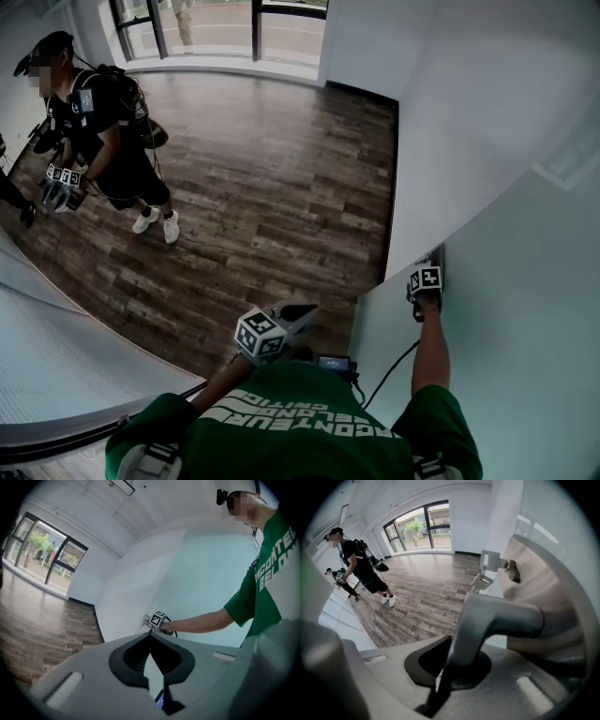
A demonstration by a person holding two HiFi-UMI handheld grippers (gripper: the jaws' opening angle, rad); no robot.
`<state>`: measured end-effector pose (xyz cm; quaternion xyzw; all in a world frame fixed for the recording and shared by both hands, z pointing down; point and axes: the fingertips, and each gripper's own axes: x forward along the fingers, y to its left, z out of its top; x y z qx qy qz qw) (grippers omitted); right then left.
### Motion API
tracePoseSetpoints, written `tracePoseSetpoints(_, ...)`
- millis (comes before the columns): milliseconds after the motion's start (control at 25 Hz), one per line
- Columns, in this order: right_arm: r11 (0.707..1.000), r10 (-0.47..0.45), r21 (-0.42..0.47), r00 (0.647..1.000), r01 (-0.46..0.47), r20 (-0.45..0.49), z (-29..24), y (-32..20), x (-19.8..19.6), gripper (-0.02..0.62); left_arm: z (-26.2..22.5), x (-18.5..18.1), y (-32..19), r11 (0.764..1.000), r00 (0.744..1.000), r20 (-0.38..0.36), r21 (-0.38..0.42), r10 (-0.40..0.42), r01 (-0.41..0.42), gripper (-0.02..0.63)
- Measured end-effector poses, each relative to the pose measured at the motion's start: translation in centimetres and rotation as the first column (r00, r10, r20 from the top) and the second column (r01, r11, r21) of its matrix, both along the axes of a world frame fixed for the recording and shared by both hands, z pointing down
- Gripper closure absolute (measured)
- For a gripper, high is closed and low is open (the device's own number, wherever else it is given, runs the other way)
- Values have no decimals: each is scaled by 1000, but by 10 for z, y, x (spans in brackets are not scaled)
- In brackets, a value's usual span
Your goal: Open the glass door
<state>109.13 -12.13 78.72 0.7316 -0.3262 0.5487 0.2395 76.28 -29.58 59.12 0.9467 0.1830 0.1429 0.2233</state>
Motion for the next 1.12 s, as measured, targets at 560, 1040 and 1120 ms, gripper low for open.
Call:
tracePoseSetpoints(560,994,-31,-101,999,32,16,-8,7,-3,602,-4,-30,-10,997,997,-13,-3,-74,74,589)
tracePoseSetpoints(1040,993,108,-40,994,-108,-10,-39,21,-10,503,-1,-59,-14,996,996,-26,-3,-85,85,589)
tracePoseSetpoints(1120,991,114,-64,992,-118,-60,-49,26,-10,502,-3,-65,-15,996,996,-27,-4,-84,84,589)
